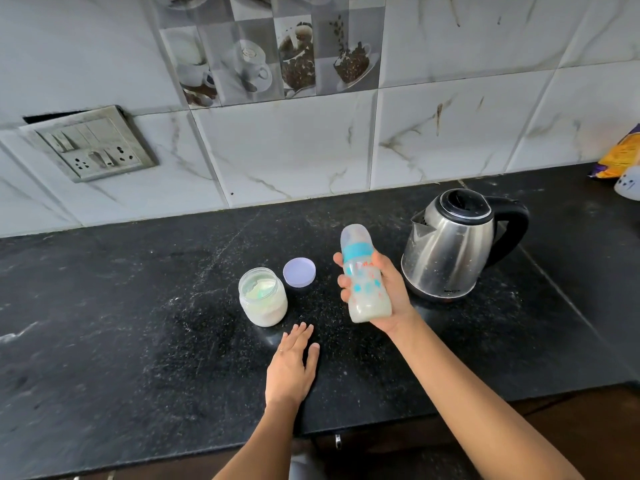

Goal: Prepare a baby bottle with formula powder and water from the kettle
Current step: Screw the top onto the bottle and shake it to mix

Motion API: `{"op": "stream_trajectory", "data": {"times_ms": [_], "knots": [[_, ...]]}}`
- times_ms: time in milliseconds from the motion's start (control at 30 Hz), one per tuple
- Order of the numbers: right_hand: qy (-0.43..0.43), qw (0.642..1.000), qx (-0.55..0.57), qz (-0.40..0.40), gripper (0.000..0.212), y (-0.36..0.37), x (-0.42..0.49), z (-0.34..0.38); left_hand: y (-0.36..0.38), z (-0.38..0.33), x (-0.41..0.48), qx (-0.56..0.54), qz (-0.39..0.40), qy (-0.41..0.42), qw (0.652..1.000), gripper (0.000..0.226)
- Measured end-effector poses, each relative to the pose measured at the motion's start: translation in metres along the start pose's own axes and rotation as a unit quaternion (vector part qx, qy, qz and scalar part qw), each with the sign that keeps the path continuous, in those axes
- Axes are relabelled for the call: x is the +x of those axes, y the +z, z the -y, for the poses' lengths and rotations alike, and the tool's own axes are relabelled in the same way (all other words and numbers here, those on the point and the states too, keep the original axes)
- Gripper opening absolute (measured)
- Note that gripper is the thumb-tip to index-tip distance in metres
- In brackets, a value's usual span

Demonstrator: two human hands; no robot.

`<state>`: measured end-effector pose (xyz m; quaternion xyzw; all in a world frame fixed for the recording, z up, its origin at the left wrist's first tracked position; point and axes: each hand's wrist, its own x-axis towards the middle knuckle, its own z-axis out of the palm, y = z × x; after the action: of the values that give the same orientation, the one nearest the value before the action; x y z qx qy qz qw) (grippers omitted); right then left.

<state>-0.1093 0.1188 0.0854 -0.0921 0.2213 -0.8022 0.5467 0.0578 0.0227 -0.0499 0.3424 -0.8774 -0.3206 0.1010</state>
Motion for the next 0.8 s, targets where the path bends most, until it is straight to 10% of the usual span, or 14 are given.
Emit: {"op": "stream_trajectory", "data": {"times_ms": [133,333,500,700,800], "knots": [[-0.061,0.967,0.194,-0.154,0.068,-0.003,0.022,0.007,-0.001,0.000,0.000,-0.009,-0.002,-0.002,1.000,0.042],[0.007,0.994,0.008,0.109,0.058,-0.008,0.000,0.006,-0.001,0.001,0.001,-0.011,-0.005,0.003,1.000,0.041],[-0.048,0.975,0.182,-0.119,0.052,-0.007,0.026,0.009,0.000,0.002,0.001,-0.010,-0.003,-0.001,1.000,0.042],[0.003,0.994,0.031,0.109,0.053,-0.004,0.009,0.006,0.003,0.004,0.003,-0.006,-0.008,-0.002,1.000,0.042],[-0.012,0.993,0.116,-0.013,0.054,0.004,0.027,0.009,0.002,0.003,0.003,-0.006,-0.009,-0.002,1.000,0.042]]}}
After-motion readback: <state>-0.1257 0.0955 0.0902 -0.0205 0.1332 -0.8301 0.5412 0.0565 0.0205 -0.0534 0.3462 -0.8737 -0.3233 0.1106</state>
